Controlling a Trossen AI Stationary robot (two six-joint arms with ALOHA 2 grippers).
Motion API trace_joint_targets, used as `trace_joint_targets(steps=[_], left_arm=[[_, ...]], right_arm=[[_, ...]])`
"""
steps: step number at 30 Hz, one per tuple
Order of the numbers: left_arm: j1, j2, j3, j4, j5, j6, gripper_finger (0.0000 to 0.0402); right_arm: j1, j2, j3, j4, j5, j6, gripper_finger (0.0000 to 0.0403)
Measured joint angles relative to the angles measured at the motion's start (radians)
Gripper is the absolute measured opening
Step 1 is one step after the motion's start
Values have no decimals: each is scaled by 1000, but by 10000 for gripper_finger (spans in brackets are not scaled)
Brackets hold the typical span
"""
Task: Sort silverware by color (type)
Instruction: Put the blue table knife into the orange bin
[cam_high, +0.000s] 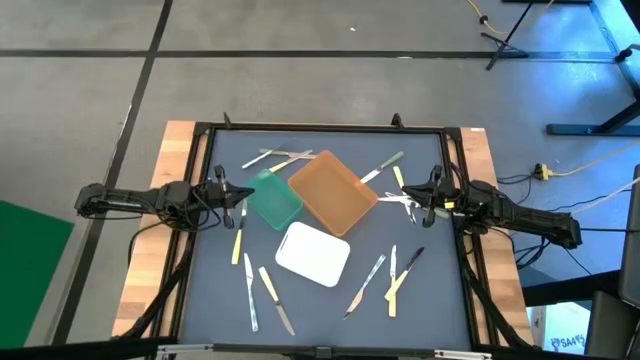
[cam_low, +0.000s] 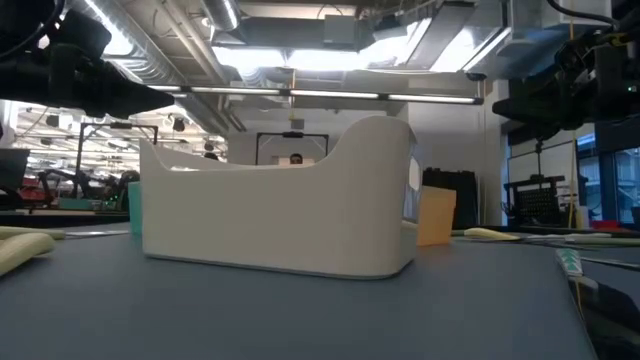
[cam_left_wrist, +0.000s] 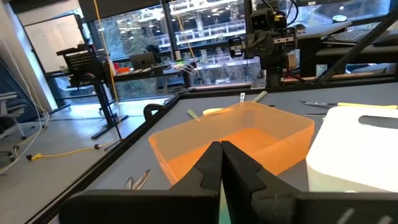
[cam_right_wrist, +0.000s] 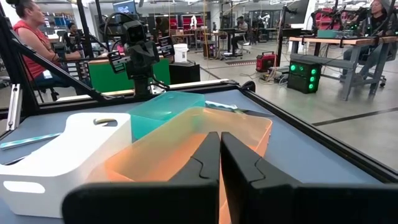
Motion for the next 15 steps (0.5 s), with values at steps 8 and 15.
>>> trace_joint_targets(steps=[8, 15], left_arm=[[0, 0, 0, 0, 0, 0, 2], [0, 0, 0, 0, 1, 0, 2]], right_arm=[[0, 0, 0, 12, 38, 165, 28], [0, 0, 0, 17, 143, 191, 151]])
